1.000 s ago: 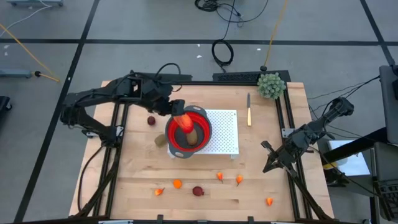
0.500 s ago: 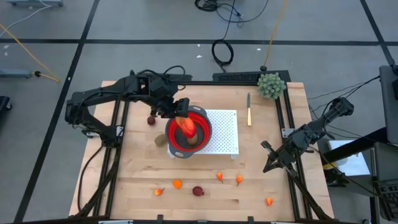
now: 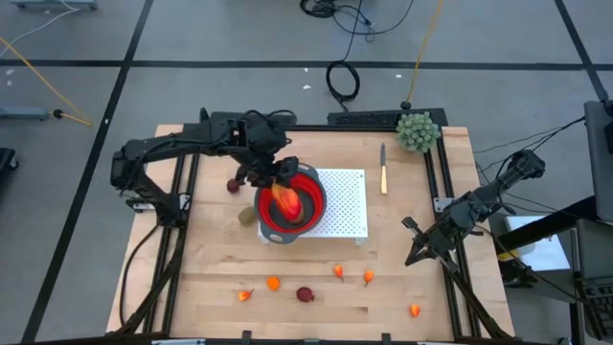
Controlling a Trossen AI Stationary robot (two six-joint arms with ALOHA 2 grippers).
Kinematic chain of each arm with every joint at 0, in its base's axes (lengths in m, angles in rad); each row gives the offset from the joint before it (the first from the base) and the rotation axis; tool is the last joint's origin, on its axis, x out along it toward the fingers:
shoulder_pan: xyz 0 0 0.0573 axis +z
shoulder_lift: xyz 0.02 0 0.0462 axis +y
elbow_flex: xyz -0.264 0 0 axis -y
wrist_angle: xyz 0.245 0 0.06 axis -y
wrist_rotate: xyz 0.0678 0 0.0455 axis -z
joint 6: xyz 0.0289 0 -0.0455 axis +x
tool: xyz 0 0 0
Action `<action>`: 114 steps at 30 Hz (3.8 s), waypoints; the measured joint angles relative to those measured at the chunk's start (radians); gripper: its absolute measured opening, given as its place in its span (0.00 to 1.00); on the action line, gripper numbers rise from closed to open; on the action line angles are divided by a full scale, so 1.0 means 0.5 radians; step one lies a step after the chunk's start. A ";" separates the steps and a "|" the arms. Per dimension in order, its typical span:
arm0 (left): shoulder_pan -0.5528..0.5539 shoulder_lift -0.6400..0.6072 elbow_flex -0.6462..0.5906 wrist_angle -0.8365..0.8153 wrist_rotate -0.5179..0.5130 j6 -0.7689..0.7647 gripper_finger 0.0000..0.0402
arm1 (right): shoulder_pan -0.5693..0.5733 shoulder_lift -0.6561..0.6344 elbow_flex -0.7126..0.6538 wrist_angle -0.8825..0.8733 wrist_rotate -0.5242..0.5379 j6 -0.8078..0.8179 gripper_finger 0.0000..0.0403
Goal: Pick & Place Fruit
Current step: Put the mango into the strainer bowl on the shelf, then put the top pomegranate into the strainer bowl on the shelf
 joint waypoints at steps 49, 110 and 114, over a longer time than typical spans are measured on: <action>0.022 0.081 -0.001 -0.063 -0.076 0.320 0.66 | 0.001 0.000 0.000 0.000 0.002 0.002 0.00; -0.092 -0.387 -0.050 -0.837 -1.066 0.598 0.22 | 0.000 0.001 0.000 0.001 0.003 0.071 0.00; -0.059 -0.387 -0.119 -0.850 -1.074 0.632 0.09 | 0.000 0.001 0.000 0.001 0.004 0.068 0.00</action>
